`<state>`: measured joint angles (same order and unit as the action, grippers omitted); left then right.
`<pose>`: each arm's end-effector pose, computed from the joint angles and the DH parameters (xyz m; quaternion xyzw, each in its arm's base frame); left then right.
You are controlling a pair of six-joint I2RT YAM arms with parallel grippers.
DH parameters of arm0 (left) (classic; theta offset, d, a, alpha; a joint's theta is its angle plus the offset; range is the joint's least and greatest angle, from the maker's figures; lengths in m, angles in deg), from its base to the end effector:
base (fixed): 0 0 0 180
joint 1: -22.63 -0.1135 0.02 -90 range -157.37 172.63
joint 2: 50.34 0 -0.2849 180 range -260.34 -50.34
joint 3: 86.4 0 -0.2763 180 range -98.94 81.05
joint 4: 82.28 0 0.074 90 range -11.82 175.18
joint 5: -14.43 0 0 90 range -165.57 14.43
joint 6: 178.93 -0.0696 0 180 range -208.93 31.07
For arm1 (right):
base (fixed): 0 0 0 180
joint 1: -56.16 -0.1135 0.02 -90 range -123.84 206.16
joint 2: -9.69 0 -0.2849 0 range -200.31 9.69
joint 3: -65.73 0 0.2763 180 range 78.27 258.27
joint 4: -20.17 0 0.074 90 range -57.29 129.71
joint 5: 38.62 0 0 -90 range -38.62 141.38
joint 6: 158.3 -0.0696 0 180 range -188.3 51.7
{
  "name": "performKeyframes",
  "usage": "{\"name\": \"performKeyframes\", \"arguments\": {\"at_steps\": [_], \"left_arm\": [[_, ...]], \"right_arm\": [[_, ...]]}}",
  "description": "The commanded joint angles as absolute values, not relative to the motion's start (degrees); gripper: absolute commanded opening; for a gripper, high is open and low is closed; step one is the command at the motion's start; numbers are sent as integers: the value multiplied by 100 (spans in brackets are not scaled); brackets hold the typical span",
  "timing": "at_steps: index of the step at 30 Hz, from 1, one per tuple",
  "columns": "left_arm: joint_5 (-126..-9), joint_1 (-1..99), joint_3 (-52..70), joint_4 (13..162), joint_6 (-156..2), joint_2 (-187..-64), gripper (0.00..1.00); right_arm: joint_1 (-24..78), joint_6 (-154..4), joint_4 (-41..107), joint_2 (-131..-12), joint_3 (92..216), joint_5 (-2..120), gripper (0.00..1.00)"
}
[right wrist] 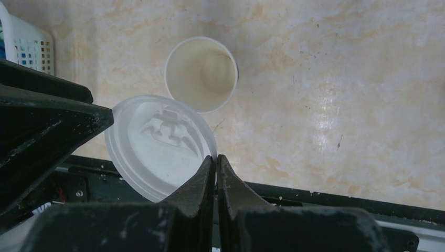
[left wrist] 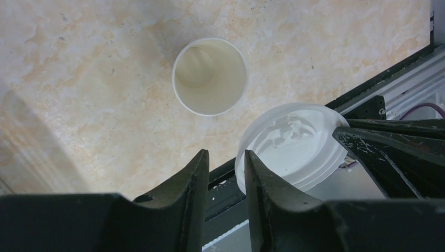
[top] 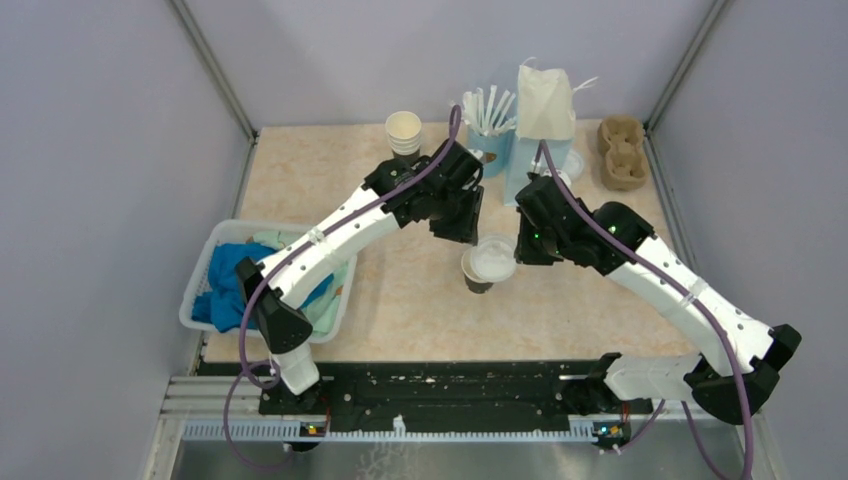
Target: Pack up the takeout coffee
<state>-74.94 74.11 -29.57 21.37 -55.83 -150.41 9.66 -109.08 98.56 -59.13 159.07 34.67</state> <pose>0.2547 -0.3212 0.3874 0.1533 0.9365 -0.2160 0.2297 0.1876 0.1686 0.3802 -0.0019 0.9417 0.1118 0.3174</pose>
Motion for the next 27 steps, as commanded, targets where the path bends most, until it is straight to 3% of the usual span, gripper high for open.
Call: {"name": "performKeyframes", "arguments": {"at_steps": [1, 8, 11, 16, 17, 19, 20, 21, 24, 27], "left_arm": [[-7279, 7435, -2867, 2339, -5602, -15060, 38], [-7146, 7431, -2853, 2366, -5619, -15190, 34], [-7180, 7431, -2882, 2351, -5637, -15204, 25], [-7271, 7416, -3003, 2185, -5661, -15205, 0], [-7260, 7384, -2991, 2167, -5649, -15186, 0], [-7002, 7232, -2898, 2166, -5519, -15090, 0], [-6652, 7075, -2789, 2292, -5539, -14998, 0], [-6133, 6908, -2619, 2536, -5575, -14876, 0], [-4071, 6004, -1760, 3697, -5379, -14321, 0], [-2195, 5144, -472, 5863, -3962, -13626, 0]], "right_arm": [[920, -10947, 9720, -5938, 16239, 3353, 0], [918, -10917, 9646, -5965, 16212, 3397, 0], [920, -10893, 9619, -5979, 16240, 3415, 0], [921, -10767, 9617, -5993, 16363, 3495, 0], [922, -10721, 9619, -5973, 16413, 3511, 4], [927, -10575, 9535, -5848, 16486, 3605, 29], [923, -10357, 9432, -5767, 16509, 3724, 47], [927, -10207, 9264, -5667, 16525, 3863, 56], [1043, -9902, 8863, -5373, 16593, 4478, 76], [1390, -9714, 8196, -5131, 16593, 5826, 84]]}}
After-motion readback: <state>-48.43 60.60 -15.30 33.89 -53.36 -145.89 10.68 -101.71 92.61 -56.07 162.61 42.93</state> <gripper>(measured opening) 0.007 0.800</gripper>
